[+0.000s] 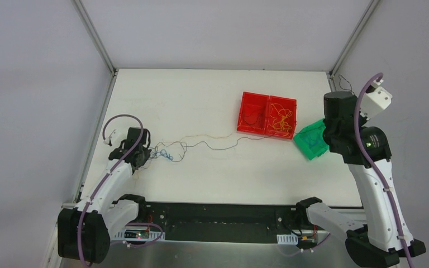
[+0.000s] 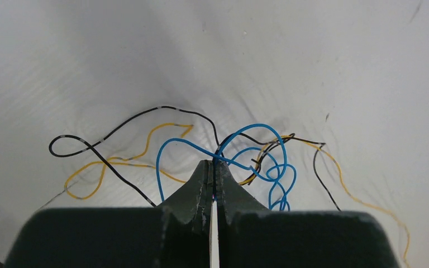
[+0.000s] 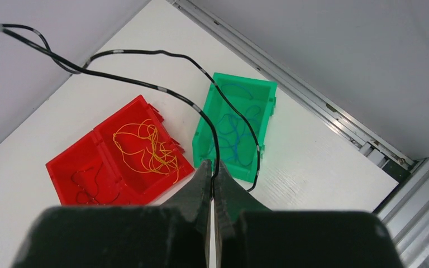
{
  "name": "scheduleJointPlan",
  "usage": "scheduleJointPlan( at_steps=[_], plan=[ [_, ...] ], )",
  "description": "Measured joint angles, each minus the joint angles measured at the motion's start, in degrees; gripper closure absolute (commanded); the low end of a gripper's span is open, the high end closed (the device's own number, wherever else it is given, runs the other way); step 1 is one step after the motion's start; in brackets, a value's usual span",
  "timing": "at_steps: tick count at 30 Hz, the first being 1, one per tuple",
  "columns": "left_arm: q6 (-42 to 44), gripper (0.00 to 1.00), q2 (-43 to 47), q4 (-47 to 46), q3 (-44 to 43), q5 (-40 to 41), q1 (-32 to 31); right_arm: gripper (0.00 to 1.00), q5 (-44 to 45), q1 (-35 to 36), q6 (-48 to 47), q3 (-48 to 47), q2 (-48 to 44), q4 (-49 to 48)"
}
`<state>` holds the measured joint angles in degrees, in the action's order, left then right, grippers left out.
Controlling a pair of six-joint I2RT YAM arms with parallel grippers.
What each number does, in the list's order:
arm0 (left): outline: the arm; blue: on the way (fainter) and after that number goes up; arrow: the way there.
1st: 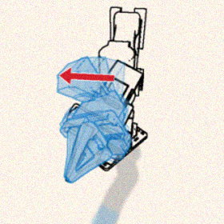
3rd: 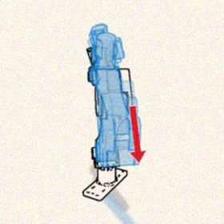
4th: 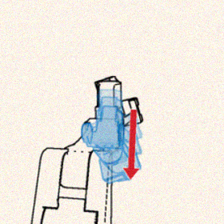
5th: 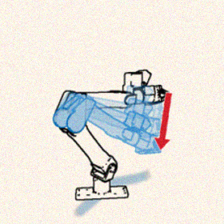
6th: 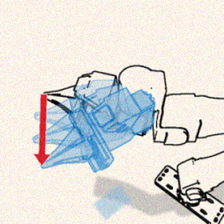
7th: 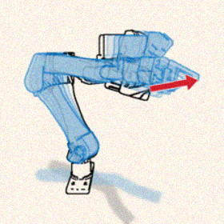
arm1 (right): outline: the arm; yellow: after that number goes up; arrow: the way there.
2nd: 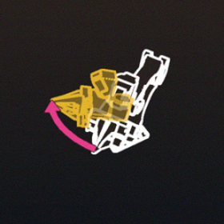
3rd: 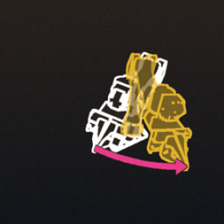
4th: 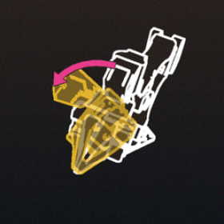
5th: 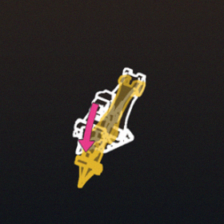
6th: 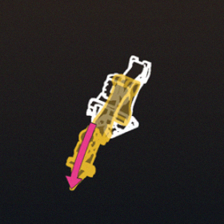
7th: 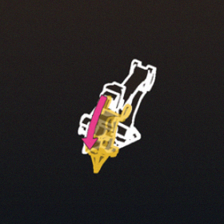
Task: Untangle the cables
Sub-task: Untie the cable.
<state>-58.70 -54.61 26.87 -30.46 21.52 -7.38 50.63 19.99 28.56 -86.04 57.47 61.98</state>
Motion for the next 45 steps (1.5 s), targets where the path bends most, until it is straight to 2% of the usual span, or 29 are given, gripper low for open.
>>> scheduleJointPlan(
  at_steps=[3, 9, 11, 17, 20, 23, 27, 28, 29, 30, 32, 35, 36, 40, 41, 45],
  plan=[
    [-1.1, 1.00, 0.0, 1.6, -1.2, 1.7, 0.0, 1.00, -0.2, -0.1, -0.3, 1.2, -1.7, -0.6],
    [0.6, 1.00, -1.5, 2.3, -4.0, 1.2, 0.0, 1.00, -14.6, -0.2, -3.0, 7.8, -4.9, -5.2],
    [2.6, 1.00, -1.5, 2.3, -4.6, 0.2, 0.0, 1.00, -21.1, -0.2, -4.8, 10.3, -5.5, -7.5],
    [9.4, 1.00, 1.3, -0.4, -5.1, -6.8, -0.1, 1.00, -50.2, 1.2, -8.8, 14.8, -5.0, -12.1],
    [11.6, 1.00, 3.3, -2.6, -5.1, -9.6, -0.1, 1.00, -56.4, 8.5, -9.7, 15.7, -2.3, -13.0],
    [13.1, 1.00, 3.8, -4.0, -5.1, -10.9, -0.1, 1.00, -57.2, 18.3, -10.2, 17.9, 0.3, -12.3],
    [14.2, 1.00, 3.4, -4.6, -5.1, -12.5, -0.1, 1.00, -56.6, 24.1, -10.2, 20.7, 3.3, -10.3],
    [14.4, 1.00, 3.2, -4.8, -5.1, -12.8, -0.1, 0.95, -56.1, 25.4, -10.2, 21.3, 4.5, -9.7],
    [14.6, 1.00, 3.1, -4.9, -5.1, -13.2, -0.1, 0.81, -55.7, 26.1, -10.2, 21.5, 5.5, -9.4],
    [14.7, 1.00, 3.0, -5.0, -5.1, -13.8, -0.1, 0.57, -55.2, 27.1, -10.2, 21.6, 6.8, -8.9],
    [14.9, 1.00, 2.9, -5.2, -5.1, -14.2, -0.1, 0.22, -54.1, 28.9, -10.0, 21.5, 9.2, -8.3],
    [15.1, 1.00, 2.9, -5.2, -5.1, -15.1, -0.1, 0.04, -51.5, 31.4, -10.2, 20.6, 12.2, -7.3],
    [15.2, 1.00, 2.9, -5.2, -5.1, -15.2, -0.1, 0.01, -50.8, 32.0, -10.3, 19.9, 12.9, -7.4],
    [15.5, 1.00, 3.0, -5.2, -5.1, -15.6, -0.1, 0.01, -50.0, 32.5, -10.3, 16.8, 13.8, -9.1],
    [15.8, 1.00, 3.3, -5.2, -5.1, -15.8, -0.1, 0.01, -50.8, 33.2, -10.4, 13.9, 16.0, -13.0],
    [16.0, 1.00, 3.6, -5.2, -5.1, -16.5, -0.1, 0.02, -51.1, 35.2, -11.3, 11.4, 20.9, -16.9]
  ],
)
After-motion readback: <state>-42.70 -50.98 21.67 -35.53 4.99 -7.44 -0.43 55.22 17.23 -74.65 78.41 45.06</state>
